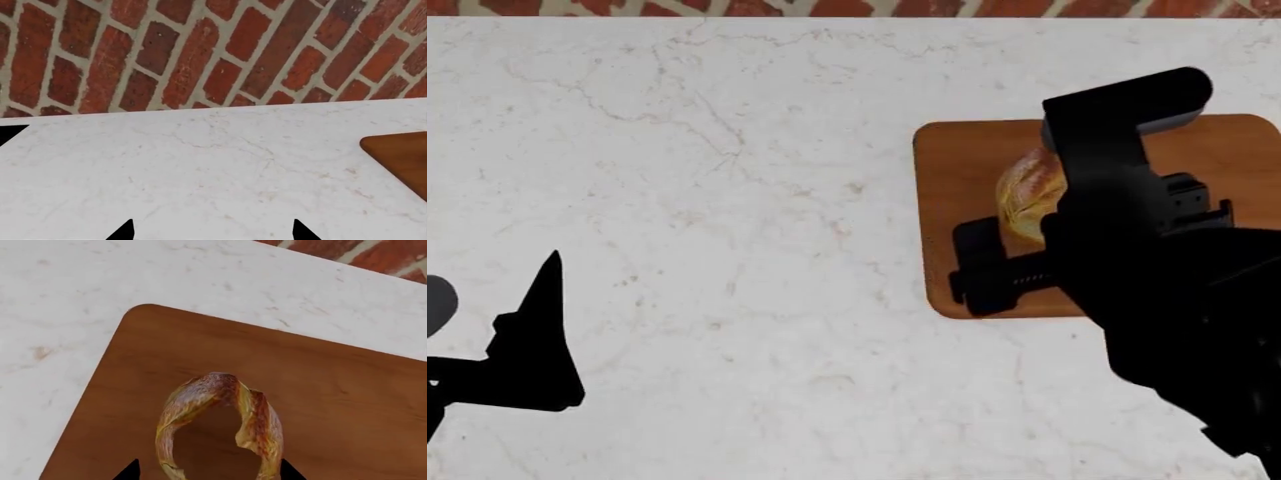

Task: Place the bread and cheese on the cutting board.

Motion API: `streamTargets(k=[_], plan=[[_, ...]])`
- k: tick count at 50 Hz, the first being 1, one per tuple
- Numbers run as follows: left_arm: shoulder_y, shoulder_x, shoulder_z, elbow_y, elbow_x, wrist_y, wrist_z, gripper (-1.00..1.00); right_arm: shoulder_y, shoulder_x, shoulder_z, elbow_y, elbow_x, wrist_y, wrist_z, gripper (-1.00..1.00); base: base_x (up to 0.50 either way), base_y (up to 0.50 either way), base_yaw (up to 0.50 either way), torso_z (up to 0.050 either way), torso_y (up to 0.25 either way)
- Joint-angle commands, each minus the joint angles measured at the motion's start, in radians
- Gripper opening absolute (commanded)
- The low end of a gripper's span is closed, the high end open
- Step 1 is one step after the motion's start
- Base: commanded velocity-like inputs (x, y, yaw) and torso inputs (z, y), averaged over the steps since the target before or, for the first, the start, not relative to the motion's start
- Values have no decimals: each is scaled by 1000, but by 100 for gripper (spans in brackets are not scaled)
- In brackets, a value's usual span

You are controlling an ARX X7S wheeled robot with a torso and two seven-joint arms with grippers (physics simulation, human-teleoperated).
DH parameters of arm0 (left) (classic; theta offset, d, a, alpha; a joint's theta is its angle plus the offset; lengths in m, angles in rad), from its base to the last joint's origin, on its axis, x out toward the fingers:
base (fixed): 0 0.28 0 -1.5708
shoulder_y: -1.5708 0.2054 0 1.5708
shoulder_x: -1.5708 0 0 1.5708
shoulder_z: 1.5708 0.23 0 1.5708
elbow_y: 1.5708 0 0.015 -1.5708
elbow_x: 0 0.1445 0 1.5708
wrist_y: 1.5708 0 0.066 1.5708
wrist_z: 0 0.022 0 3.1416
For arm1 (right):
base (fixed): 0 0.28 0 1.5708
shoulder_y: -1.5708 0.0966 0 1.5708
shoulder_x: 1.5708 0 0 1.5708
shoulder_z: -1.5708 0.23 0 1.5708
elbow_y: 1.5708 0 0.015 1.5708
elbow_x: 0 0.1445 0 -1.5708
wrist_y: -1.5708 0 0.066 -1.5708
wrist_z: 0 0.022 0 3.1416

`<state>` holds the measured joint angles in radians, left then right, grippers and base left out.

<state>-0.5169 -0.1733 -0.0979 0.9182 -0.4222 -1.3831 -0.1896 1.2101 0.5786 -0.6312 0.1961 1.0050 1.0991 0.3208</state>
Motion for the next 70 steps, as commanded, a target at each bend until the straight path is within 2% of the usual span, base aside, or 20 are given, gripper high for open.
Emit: streamTargets(k=[1,8,21,25,29,30,34,39,43,48,53,56,61,65,70], plan=[[-3,2,-5,-21,3,10,13,100,-10,2,4,-32,24,-1,-12,100,0,0,0,0,-10],[-1,-1,-2,-22,-2,15,9,100,-1,32,44,-117,62,23,41,100,0,0,0,0,0],[0,-3,5,-18,-15,11,-1,100,-34,138,226,-393,318,146,281,100,0,0,0,0,0],[-5,0,4,-11,-23,-3,-6,100,0,176,286,-494,539,233,423,100,0,0,0,0,0],[3,-3,7,-15,-25,10,-6,100,73,242,269,-561,824,285,587,100,0,0,0,0,0],[3,-3,11,-16,-26,11,-6,100,121,286,240,-583,958,267,671,100,0,0,0,0,0],[0,2,-10,-12,-36,0,-6,100,232,408,178,-669,1223,202,830,100,0,0,0,0,0],[4,-3,-2,-14,-39,6,-9,100,288,502,141,-757,1406,135,909,100,0,0,0,0,0],[1,-7,-22,-11,-45,1,-9,100,229,589,165,-854,1476,64,919,100,0,0,0,0,0],[2,-10,-18,-16,-48,7,-12,100,68,682,224,-992,1501,-28,862,100,0,0,0,0,0],[2,-12,-14,-18,-51,9,-17,100,70,725,226,-1041,1587,-58,860,100,0,0,0,0,0],[4,-14,-11,-20,-52,13,-19,100,-10,797,262,-1094,1603,-96,791,100,0,0,0,0,0],[4,-16,-7,-20,-56,14,-24,100,-146,906,327,-1166,1506,-174,647,100,0,0,0,0,0],[8,-18,3,-26,-56,22,-28,100,-239,983,295,-1222,1384,-276,534,100,0,0,0,0,0],[12,-21,12,-38,-54,37,-30,100,-362,981,234,-1243,1218,-365,486,100,0,0,0,0,0]])
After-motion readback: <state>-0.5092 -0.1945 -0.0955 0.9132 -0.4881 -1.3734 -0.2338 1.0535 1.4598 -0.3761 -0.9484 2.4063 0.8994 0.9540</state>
